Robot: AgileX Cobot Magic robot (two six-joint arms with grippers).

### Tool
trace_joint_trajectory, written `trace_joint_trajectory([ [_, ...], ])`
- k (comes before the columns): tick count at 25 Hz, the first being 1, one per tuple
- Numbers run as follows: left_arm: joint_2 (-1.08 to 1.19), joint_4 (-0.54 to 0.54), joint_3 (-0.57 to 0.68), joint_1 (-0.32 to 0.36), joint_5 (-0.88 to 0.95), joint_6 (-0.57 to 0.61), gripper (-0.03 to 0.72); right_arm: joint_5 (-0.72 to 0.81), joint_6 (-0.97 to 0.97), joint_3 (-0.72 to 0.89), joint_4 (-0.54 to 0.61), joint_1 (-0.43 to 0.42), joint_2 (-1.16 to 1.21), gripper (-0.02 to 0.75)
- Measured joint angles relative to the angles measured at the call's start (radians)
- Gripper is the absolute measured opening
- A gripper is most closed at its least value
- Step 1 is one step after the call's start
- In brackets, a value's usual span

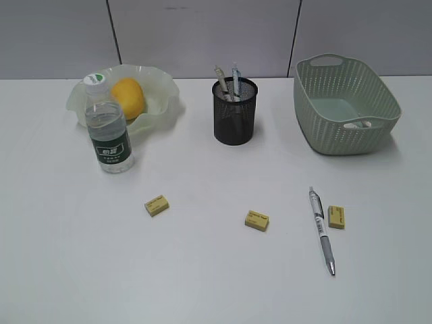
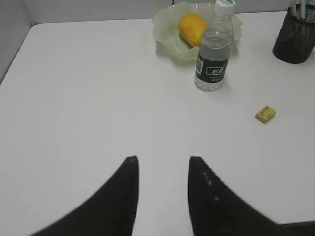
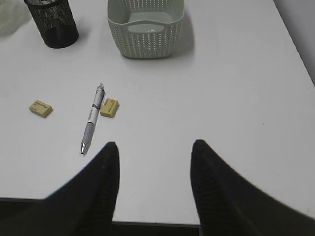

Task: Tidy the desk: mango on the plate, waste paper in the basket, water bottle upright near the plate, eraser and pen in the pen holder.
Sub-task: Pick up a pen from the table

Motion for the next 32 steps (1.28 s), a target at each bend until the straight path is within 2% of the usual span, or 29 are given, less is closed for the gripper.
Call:
trace_joint_trajectory([
  [7,0.0,0.0,0.0,0.002,0.0,0.0,0.245,0.0,0.0,0.0,0.0,0.0,0.0,0.384],
  [32,0.0,0.0,0.0,0.002,0.001,0.0,0.237,0.0,0.001,0.0,0.001,0.0,0.0,0.384],
])
